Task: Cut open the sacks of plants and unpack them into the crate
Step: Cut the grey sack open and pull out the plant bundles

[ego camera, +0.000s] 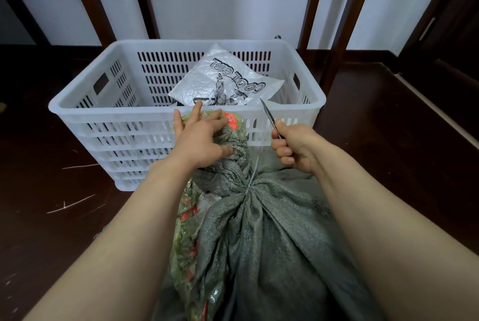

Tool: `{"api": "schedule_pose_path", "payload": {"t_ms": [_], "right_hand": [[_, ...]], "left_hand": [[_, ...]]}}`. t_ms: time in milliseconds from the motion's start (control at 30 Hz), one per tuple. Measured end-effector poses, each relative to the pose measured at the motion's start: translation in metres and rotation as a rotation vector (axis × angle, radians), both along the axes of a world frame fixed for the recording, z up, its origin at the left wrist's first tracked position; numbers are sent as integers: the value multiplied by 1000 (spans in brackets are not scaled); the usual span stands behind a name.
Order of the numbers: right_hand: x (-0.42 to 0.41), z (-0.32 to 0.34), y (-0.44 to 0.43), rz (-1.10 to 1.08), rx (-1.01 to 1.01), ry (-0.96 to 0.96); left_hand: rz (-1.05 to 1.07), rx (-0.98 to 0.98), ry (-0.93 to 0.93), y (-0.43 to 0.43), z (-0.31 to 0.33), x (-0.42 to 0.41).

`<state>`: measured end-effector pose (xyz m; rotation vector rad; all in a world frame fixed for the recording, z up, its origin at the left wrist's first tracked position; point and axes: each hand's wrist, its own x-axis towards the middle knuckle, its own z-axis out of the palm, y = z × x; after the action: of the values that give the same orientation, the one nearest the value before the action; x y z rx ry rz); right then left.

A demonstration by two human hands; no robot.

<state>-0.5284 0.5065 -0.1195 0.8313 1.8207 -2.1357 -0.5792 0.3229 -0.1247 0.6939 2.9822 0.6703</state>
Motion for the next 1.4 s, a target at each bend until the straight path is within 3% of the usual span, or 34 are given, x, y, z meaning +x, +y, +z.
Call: {"api": "schedule_pose_path", "payload": {"t_ms": [167, 400, 600, 833, 1167, 1300, 1400], "right_hand": [[1, -4, -3, 84, 85, -79], [14, -17, -19, 360, 398, -98], [32, -40, -23, 370, 489, -60], [39, -32, -15, -13, 294, 102], [51, -17, -2, 158, 276, -23], [54, -17, -1, 154, 247, -40], [53, -17, -3, 34, 266, 35]], "left_hand": [[-20, 62, 38, -3, -1, 0], [-61, 211, 148, -8, -2, 0], [-63, 142, 130, -14, -1, 2], [14, 189, 185, -6, 12, 4], [145, -118, 206, 9, 19, 11], [207, -13, 281, 10, 17, 13], [327, 4, 292, 8, 19, 13]]}}
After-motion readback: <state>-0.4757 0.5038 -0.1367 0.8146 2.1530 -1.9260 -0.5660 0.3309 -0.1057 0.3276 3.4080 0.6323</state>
